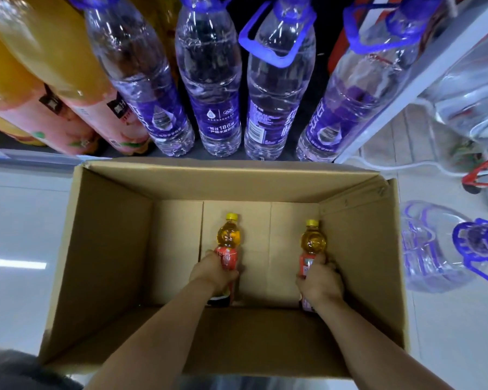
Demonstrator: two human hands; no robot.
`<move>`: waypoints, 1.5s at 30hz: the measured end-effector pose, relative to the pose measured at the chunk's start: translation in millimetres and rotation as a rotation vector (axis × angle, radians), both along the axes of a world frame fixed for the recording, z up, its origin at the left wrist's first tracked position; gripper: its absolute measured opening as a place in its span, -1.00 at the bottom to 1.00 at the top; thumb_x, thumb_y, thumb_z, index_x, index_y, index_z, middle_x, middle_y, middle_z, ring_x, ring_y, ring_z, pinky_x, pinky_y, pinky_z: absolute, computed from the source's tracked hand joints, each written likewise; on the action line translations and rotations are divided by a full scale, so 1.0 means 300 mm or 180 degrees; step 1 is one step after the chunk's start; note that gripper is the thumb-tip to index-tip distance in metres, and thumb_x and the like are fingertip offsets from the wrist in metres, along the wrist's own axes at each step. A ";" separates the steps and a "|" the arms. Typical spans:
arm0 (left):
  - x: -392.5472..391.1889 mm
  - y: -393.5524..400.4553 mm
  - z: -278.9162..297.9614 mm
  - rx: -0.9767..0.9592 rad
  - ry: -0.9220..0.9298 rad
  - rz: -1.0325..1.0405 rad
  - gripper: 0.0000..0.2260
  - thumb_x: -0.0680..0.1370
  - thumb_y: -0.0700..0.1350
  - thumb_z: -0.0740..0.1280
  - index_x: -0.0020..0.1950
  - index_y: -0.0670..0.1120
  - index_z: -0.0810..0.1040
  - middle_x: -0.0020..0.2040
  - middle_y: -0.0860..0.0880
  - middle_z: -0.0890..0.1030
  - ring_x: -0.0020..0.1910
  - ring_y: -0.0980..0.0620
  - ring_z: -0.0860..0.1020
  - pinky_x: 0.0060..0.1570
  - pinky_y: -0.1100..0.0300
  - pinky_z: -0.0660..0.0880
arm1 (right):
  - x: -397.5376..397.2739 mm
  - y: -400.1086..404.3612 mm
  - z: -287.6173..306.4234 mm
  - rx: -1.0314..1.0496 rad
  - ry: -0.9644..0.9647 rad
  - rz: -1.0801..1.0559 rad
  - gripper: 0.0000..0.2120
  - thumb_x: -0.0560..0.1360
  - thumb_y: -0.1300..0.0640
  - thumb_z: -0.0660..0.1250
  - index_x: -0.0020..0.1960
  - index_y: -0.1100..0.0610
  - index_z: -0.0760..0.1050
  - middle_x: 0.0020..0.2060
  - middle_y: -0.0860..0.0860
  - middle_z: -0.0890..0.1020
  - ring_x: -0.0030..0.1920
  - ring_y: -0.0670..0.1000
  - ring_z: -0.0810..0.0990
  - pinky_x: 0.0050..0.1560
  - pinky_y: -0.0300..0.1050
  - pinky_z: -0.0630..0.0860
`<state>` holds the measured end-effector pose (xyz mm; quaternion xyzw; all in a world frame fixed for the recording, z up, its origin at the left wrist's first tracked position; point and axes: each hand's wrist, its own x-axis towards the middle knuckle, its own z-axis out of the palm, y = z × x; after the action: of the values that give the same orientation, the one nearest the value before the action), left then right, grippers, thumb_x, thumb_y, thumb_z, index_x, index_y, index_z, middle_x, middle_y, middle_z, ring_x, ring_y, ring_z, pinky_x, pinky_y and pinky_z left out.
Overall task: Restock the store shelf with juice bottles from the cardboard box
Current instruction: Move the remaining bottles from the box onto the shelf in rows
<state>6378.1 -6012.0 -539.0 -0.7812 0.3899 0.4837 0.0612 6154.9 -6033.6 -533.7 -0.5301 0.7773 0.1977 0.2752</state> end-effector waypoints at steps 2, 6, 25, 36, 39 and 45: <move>0.023 0.002 0.032 -0.0092 0.0032 -0.0038 -0.44 0.43 0.08 0.45 0.30 -0.11 0.33 0.20 -0.09 0.55 0.17 -0.07 0.53 0.14 0.08 0.49 | 0.010 -0.009 -0.002 0.0027 0.0110 0.0042 -0.43 0.49 -0.04 0.33 0.35 0.18 0.18 0.20 0.19 0.45 0.13 0.15 0.55 -0.01 -0.07 0.51; 0.060 0.001 0.115 -0.0380 0.0155 0.0007 -0.49 0.43 0.06 0.46 0.26 -0.09 0.34 0.10 -0.04 0.56 0.05 -0.01 0.54 -0.03 0.19 0.48 | 0.027 -0.062 -0.031 0.0171 0.0303 0.0080 -0.48 0.52 -0.01 0.27 0.32 0.26 0.21 0.17 0.18 0.53 0.11 0.14 0.58 -0.03 -0.09 0.50; 0.272 0.144 0.621 -0.1981 0.0224 0.0169 -0.49 0.36 0.08 0.51 0.16 0.21 0.29 -0.07 0.26 0.55 -0.08 0.23 0.56 -0.16 0.33 0.47 | 0.073 -0.035 0.412 -0.0780 -0.1517 0.0151 -0.53 0.38 -0.13 0.44 0.06 0.04 0.25 -0.10 -0.01 0.61 -0.03 0.08 0.63 -0.13 -0.12 0.46; 0.396 0.134 1.096 -0.3413 0.0356 0.0269 -0.46 0.32 0.08 0.54 0.19 0.21 0.35 0.00 0.35 0.56 -0.03 0.39 0.55 -0.06 0.33 0.50 | 0.214 0.015 1.021 -0.2468 -0.2696 0.0085 -0.52 0.29 -0.02 0.54 0.07 -0.15 0.34 -0.18 -0.26 0.60 -0.14 -0.21 0.62 -0.18 -0.19 0.50; 0.437 0.144 1.258 -0.3693 0.0441 0.0243 -0.43 0.31 0.09 0.55 0.22 0.22 0.35 0.02 0.30 0.59 0.00 0.40 0.55 -0.04 0.35 0.53 | 0.267 0.020 1.219 -0.2859 -0.2889 0.0191 -0.48 0.25 -0.05 0.55 0.11 -0.18 0.37 -0.15 -0.25 0.63 -0.12 -0.18 0.63 -0.12 -0.12 0.54; 0.550 0.160 1.574 -0.4307 0.0229 0.0131 -0.48 0.31 0.09 0.55 0.11 0.32 0.32 -0.06 0.28 0.63 -0.06 0.38 0.57 -0.08 0.34 0.53 | 0.394 0.046 1.599 -0.3466 -0.3407 0.0397 -0.47 0.18 -0.12 0.55 -0.01 -0.40 0.33 -0.16 -0.23 0.64 -0.15 -0.15 0.65 0.01 0.04 0.57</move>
<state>6543.0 -5964.1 -66.9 -0.6381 0.5937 0.1598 -0.4635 6273.1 -6019.7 -53.9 -0.6573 0.4944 -0.4817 0.3024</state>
